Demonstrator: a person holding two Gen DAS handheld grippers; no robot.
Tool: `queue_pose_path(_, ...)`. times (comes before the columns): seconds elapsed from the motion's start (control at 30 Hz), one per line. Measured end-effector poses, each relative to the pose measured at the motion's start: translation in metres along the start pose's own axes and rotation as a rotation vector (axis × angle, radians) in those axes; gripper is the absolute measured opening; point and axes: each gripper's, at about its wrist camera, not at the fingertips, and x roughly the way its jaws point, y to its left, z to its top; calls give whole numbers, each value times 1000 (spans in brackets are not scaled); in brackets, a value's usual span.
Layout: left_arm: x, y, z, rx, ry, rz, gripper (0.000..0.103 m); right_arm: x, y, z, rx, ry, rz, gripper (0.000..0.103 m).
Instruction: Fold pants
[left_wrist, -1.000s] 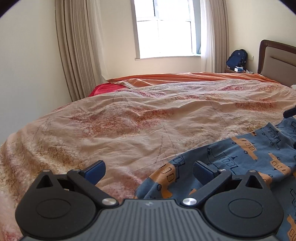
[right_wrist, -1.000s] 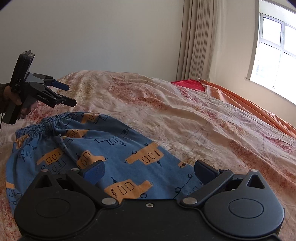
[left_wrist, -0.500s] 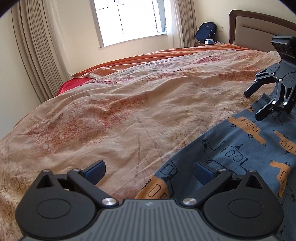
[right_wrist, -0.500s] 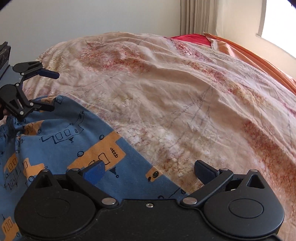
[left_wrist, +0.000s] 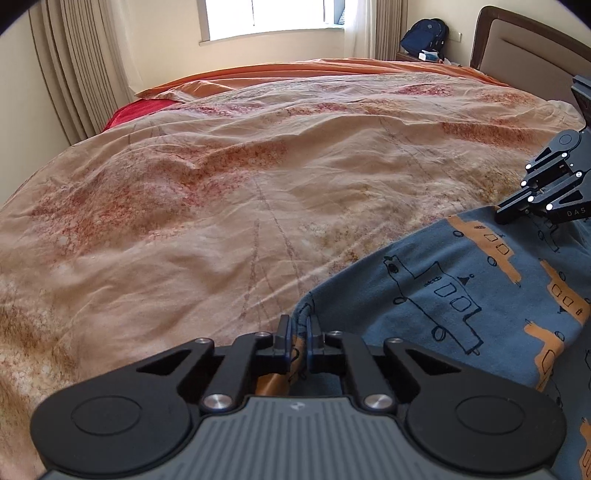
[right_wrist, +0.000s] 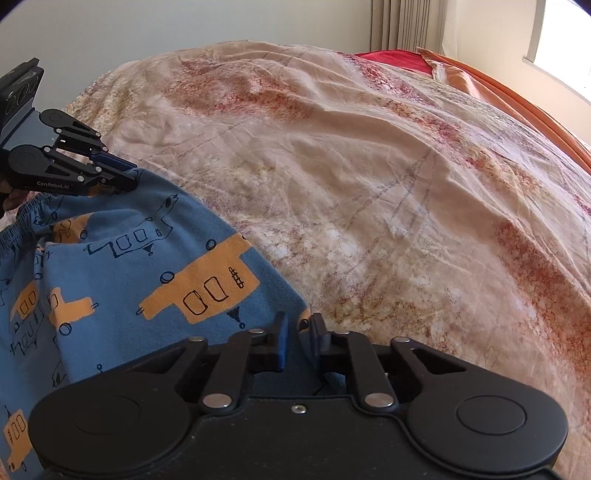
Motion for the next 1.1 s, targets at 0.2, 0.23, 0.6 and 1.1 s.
queue_pose_path(0.2,-28,-7,10,32,-118,125,3,-16,22,10,-100,-76,-147,1)
queue_pose_path(0.23,-30,-6,12,24,-127,148,3,-20,26,15,-119,-109,-191,1)
queue_pose_path(0.6,-84,-18,-5,16,-251,194,3,-56,47,24,-95,-224,-240,1)
queue_pose_path(1.1,-197,-90,-105,102,-396,228,3,-184,159,-83,-127,-373,-187,1)
